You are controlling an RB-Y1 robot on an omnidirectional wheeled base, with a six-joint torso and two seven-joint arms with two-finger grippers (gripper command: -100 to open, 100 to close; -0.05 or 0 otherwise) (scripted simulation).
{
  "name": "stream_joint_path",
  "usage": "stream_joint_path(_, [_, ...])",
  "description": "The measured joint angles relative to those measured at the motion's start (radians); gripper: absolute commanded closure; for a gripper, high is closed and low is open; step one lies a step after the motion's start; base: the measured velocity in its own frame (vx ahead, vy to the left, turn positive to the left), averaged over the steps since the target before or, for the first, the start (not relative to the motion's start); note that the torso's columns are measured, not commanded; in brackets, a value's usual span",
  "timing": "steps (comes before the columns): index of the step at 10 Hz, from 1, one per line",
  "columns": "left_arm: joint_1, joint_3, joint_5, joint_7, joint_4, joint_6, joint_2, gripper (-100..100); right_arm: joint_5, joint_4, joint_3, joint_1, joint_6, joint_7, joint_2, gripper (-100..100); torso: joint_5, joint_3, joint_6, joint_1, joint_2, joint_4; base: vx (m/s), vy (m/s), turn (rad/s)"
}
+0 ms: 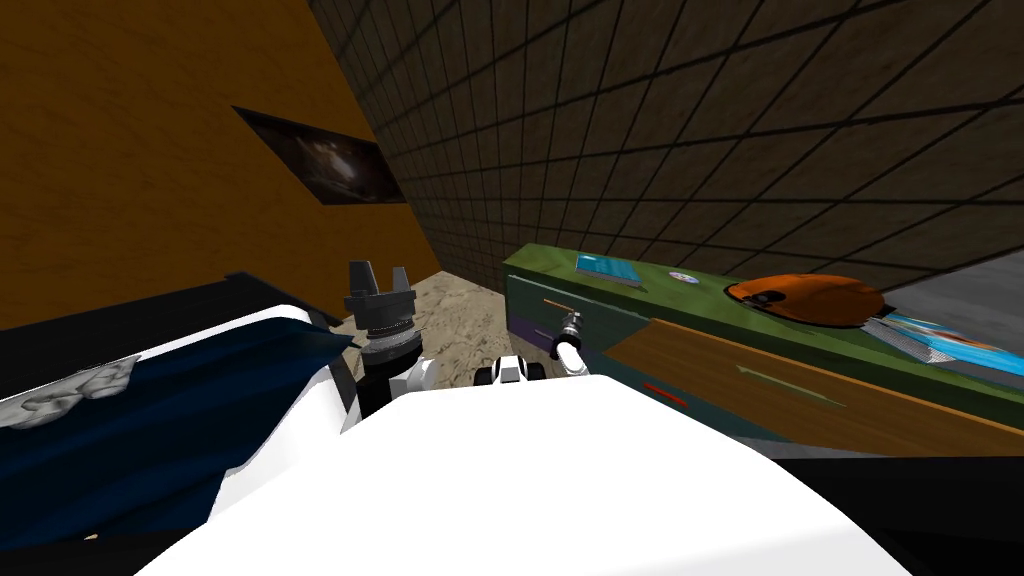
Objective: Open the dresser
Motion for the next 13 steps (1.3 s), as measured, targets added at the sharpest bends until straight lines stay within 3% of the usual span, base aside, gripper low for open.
stream_joint_path(5, [0.000, 0.000, 0.000, 0.000, 0.000, 0.000, 0.000, 0, -0.008, -0.032, 0.006, 0.012, -0.032, 0.040, 0.018, 100, 0.004, -0.003, 0.000, 0.004, -0.004, 0.002, -0.131, 0.073, -0.018])
stream_joint_path(9, [0.000, 0.000, 0.000, 0.000, 0.000, 0.000, 0.000, 0, 0.003, -0.047, 0.017, 0.023, -0.031, 0.049, 0.032, 100, 0.002, -0.001, -0.002, 0.008, -0.001, 0.001, -0.137, 0.084, -0.016])
stream_joint_path(10, [0.000, 0.000, 0.000, 0.000, 0.000, 0.000, 0.000, 0, 0.003, -0.045, 0.018, 0.027, -0.032, 0.050, 0.033, -100, 0.003, -0.003, 0.000, 0.004, -0.004, 0.002, -0.037, 0.029, -0.009])
stream_joint_path(13, [0.000, 0.000, 0.000, 0.000, 0.000, 0.000, 0.000, 0, -0.083, -0.082, -0.022, 0.011, -0.074, 0.131, 0.019, -100, 0.002, -0.001, 0.003, 0.002, -0.001, 0.000, -0.020, 0.045, -0.007])
